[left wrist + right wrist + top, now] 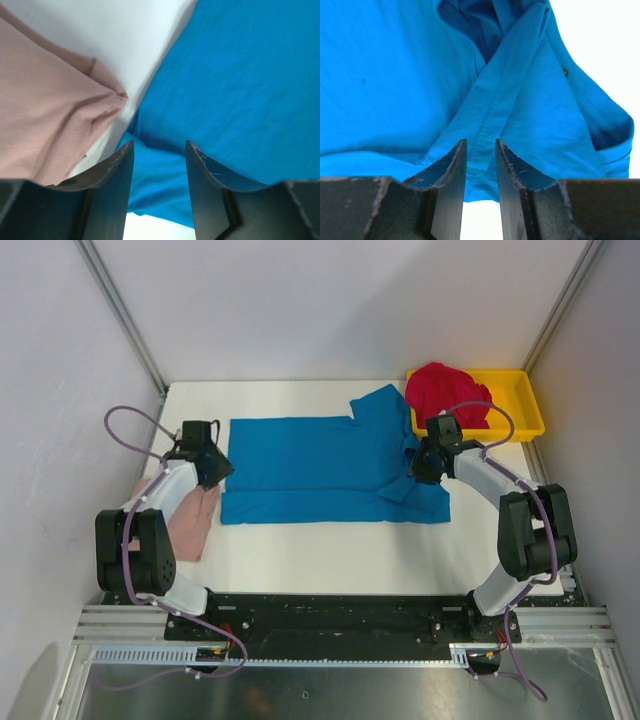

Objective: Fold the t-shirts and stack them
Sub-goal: Fold the flattened tshirt in 1/3 of the way

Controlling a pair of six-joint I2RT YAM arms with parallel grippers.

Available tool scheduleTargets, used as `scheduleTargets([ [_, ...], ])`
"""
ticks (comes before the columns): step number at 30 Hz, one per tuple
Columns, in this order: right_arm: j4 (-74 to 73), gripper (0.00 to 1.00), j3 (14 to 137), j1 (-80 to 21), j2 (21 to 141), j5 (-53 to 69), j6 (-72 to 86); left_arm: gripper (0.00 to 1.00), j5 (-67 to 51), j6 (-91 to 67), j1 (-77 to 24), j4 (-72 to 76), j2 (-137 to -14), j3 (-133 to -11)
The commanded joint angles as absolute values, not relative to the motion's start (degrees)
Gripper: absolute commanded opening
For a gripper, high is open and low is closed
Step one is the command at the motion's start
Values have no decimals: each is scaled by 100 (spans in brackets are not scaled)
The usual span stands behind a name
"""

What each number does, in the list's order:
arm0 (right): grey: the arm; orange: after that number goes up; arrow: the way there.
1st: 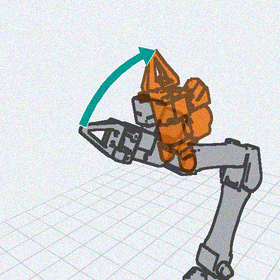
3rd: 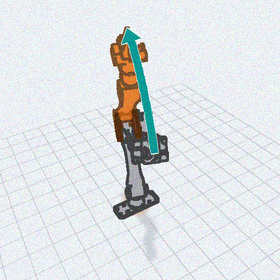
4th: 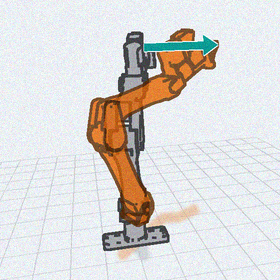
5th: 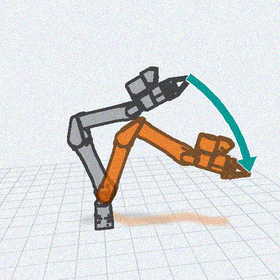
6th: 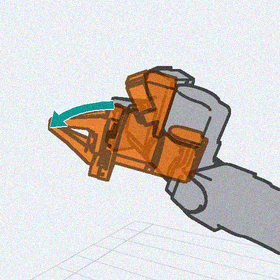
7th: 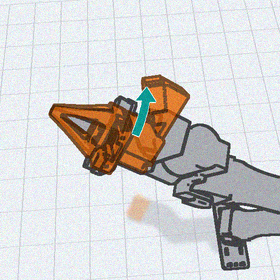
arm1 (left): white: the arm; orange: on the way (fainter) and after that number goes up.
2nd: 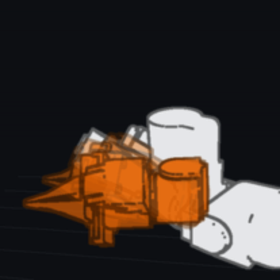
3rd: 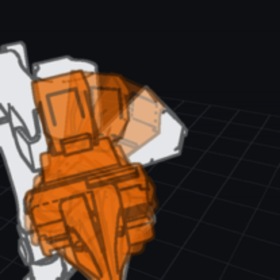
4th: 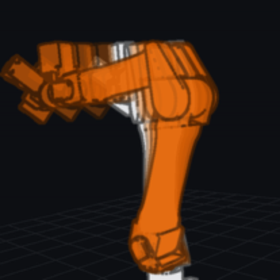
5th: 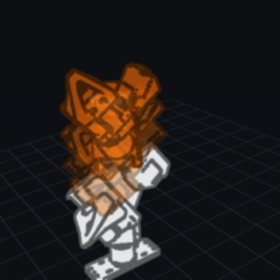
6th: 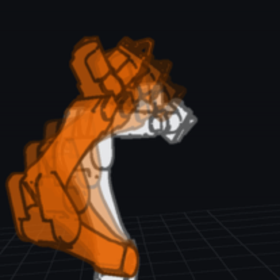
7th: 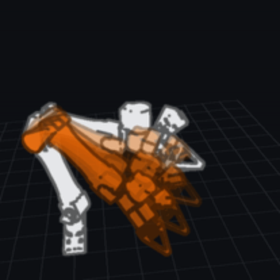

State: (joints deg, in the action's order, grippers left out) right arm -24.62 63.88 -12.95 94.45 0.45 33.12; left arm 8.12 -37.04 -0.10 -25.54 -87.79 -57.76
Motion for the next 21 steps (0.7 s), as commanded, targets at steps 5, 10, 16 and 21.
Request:
scheduleTargets([
  [5, -2433, 28, 6029, -1513, 9347, 32, 3305, 29, 441, -3817, -596, -2486, -8446, -5296],
  [10, -2373, 13, 5842, -1540, 9360, 1, 3310, 9, 501, -4023, -798, -2425, -8629, -5102],
  [16, -2347, 3, 5726, -1665, 9440, 0, 3297, 3, 652, -4121, -818, -2342, -8893, -4935],
  [21, -2254, 0, 5692, -1721, 9575, 0, 3310, 1, 744, -4182, -817, -2278, -9068, -4823],
])
